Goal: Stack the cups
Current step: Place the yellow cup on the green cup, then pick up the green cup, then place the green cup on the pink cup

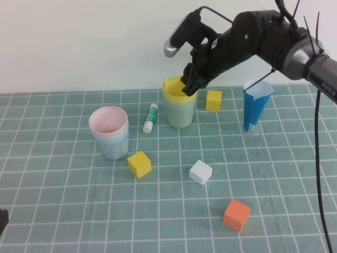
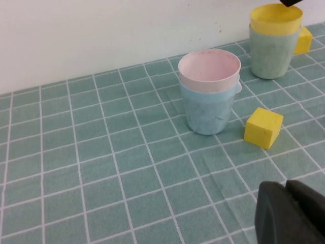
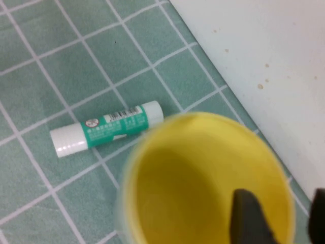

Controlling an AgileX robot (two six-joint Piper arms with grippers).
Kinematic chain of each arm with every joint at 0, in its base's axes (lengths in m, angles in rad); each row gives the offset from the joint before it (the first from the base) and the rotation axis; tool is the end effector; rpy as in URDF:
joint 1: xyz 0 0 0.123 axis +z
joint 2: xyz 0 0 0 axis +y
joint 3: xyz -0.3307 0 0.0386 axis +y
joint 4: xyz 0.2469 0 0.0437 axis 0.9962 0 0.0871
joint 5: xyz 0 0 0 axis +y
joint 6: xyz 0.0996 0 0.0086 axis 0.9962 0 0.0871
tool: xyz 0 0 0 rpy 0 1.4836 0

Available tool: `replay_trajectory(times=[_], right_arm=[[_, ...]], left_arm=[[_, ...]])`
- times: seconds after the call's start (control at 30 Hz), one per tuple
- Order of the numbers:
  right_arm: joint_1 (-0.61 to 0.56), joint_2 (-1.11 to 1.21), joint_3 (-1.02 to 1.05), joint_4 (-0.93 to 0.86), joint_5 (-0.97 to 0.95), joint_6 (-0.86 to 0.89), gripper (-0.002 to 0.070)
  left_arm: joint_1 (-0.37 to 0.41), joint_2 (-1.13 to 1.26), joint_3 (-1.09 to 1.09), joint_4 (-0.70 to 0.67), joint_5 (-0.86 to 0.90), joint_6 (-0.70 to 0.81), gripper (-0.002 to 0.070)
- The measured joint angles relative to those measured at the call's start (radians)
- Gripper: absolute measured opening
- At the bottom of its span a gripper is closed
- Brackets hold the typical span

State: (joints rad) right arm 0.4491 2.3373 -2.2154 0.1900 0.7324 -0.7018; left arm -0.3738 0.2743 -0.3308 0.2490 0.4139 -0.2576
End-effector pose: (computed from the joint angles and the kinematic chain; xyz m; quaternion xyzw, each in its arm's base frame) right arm 0.5166 0.2630 0.2795 -0.4650 0.7905 0.0362 0.3971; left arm 0.0337 -0.0025 0.2818 0.1060 0.7849 -0.0833 0.6048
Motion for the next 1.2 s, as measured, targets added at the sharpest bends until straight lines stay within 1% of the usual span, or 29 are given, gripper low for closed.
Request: replay_trajectory(times=[0.1, 0.13, 0.2, 0.33, 0.5, 0.53, 0.6, 0.63, 0.73, 0.77, 0.8, 1.0, 1.1, 1.2], right_arm=[[0.0, 0.0, 0.0, 0.002, 0.0, 0.002, 0.0365], [0.0, 0.002, 0.0, 0.002, 0.0, 0.005, 0.0393], [0.0, 0.003, 0.0, 0.002, 0.0, 0.017, 0.0423], [0.0, 0.018, -0.004, 0.002, -0.002, 0.028, 0.0444], [0.0, 0.067, -0.008, 0.002, -0.004, 0.034, 0.044], [0.0, 0.072, -0.008, 0.002, -0.004, 0.038, 0.0433], [0.0, 0.088, -0.008, 0.002, -0.004, 0.044, 0.0385], [0.0, 0.093, -0.008, 0.002, -0.004, 0.044, 0.0337], [0.0, 0.097, -0.008, 0.0, -0.004, 0.045, 0.013], [0.0, 0.097, -0.008, 0.003, -0.004, 0.049, 0.0092], [0.0, 0.095, -0.008, 0.001, -0.012, 0.051, 0.007], [0.0, 0.064, -0.037, 0.007, -0.004, 0.051, 0.0069], [0.0, 0.03, -0.085, 0.092, 0.013, 0.033, 0.0069], [0.02, -0.001, -0.151, 0.214, 0.074, -0.027, 0.0069]], left_arm=[[0.0, 0.0, 0.0, 0.0, -0.001, -0.009, -0.0002], [0.0, 0.0, 0.0, 0.0, -0.002, -0.011, -0.0002], [0.0, 0.0, 0.0, 0.0, -0.002, -0.011, -0.0002], [0.0, 0.0, 0.0, 0.0, -0.002, -0.011, -0.0002], [0.0, 0.0, 0.0, 0.0, -0.002, -0.011, -0.0002], [0.0, 0.0, 0.0, 0.0, -0.002, -0.011, -0.0002], [0.0, 0.0, 0.0, 0.0, -0.002, -0.011, -0.0002], [0.0, 0.0, 0.0, 0.0, -0.002, -0.011, -0.0002], [0.0, 0.0, 0.0, 0.002, -0.002, -0.011, -0.0002], [0.0, 0.0, 0.0, 0.002, -0.004, -0.011, -0.0002], [0.0, 0.0, 0.0, 0.002, -0.005, -0.011, -0.0002], [0.0, 0.0, 0.001, 0.004, -0.011, -0.011, -0.0002], [0.0, 0.0, 0.001, 0.004, -0.011, -0.011, -0.0002], [0.0, 0.0, 0.001, 0.004, -0.011, -0.011, -0.0002]])
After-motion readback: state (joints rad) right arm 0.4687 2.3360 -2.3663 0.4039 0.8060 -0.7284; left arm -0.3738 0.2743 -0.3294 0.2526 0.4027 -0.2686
